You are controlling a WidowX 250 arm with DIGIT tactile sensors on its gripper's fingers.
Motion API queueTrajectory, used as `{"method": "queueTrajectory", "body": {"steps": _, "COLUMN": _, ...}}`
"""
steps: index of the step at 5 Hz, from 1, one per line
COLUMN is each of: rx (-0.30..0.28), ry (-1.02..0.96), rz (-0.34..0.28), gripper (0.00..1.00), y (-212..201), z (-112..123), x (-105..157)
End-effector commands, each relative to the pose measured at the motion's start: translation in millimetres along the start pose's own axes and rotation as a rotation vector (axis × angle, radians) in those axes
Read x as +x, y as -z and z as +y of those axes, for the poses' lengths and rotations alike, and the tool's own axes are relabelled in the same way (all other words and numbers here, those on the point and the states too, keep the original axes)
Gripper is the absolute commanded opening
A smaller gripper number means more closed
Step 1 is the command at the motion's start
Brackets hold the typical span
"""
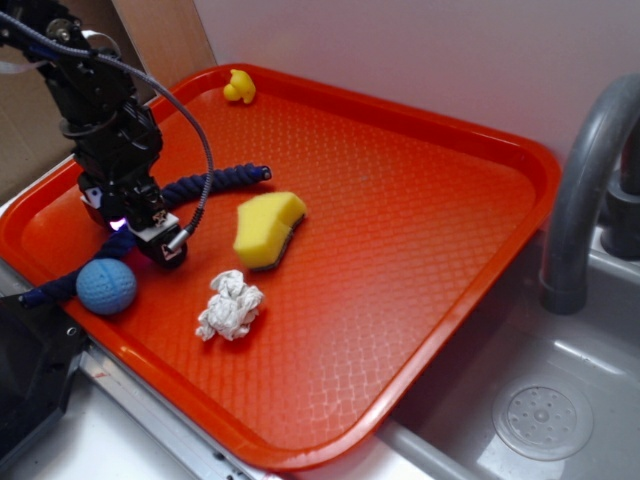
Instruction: Grab the blue rope.
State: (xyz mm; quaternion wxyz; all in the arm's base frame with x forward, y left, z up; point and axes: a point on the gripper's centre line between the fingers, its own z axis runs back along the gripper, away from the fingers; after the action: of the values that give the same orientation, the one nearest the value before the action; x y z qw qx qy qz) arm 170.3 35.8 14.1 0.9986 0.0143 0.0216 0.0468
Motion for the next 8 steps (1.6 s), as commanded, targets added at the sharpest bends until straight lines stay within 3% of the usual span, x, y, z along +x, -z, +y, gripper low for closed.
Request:
{"method": "queueTrajectory", "body": {"steps": 1, "rx": 0.02, "ry": -0.024, "rz": -0.013, "gripper": 0.0, "y": 1.7, "z": 7.0, "x": -4.0}}
{"method": "queueTrajectory", "body": {"steps": 4, "rx": 0.037, "ry": -0.02, "rz": -0.024, "gripper": 0.0, "y": -1.6, "z": 14.3, "x": -1.0}}
{"method": "queueTrajectory", "body": {"steps": 5, "rx": 0.127, "ry": 0.004, "rz": -0.048, "gripper": 0.0, "y": -23.1, "z": 7.8, "x": 4.6}}
{"method": "queueTrajectory", "body": {"steps": 6, "rx": 0.165, "ry": -0.041, "rz": -0.132, "gripper": 0.0, "y": -68.7, "z": -2.4, "x": 20.8}}
{"method": "queueTrajectory", "body": {"steps": 7, "rx": 0.168, "ry": -0.068, "rz": -0.178, "gripper": 0.0, "y": -103.4, "z": -7.8, "x": 33.2}}
{"method": "queueTrajectory", "body": {"steps": 8, "rx": 0.126, "ry": -0.094, "rz": -0.168, "gripper": 0.0, "y": -138.9, "z": -15.9, "x": 43.9}}
